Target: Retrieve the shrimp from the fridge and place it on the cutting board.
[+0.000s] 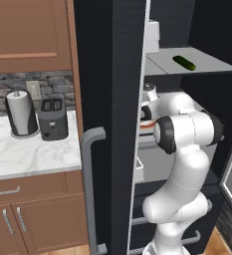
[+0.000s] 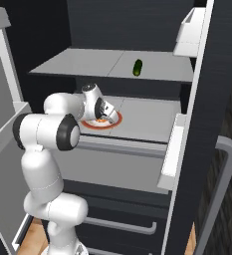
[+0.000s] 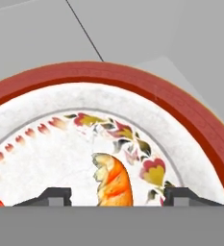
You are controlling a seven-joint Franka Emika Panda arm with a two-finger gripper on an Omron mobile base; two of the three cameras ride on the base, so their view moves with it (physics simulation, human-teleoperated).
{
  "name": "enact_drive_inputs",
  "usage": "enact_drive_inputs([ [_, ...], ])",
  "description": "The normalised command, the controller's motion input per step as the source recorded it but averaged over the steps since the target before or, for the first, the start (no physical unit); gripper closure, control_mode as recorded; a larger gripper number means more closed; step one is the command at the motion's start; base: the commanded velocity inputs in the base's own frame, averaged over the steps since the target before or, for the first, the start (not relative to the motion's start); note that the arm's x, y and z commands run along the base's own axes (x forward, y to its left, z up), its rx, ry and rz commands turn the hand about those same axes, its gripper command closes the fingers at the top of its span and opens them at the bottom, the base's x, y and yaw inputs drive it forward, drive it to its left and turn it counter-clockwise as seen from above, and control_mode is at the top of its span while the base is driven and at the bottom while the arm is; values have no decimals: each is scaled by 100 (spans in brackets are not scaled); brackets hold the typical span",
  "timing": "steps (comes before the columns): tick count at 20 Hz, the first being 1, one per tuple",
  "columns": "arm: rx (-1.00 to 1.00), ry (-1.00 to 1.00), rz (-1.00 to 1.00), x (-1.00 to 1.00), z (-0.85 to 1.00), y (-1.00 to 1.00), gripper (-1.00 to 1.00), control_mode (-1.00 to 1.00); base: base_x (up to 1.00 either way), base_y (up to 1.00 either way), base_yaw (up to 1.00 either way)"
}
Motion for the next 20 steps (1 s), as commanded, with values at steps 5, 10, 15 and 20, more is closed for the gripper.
enact_drive_inputs([
  [5,0,0,0,0,0,0,100,-100,0,0,0],
  [10,0,0,0,0,0,0,100,-100,0,0,0],
  [15,0,-2,0,0,0,0,100,-100,0,0,0],
  [20,0,-14,0,0,0,0,100,-100,0,0,0],
])
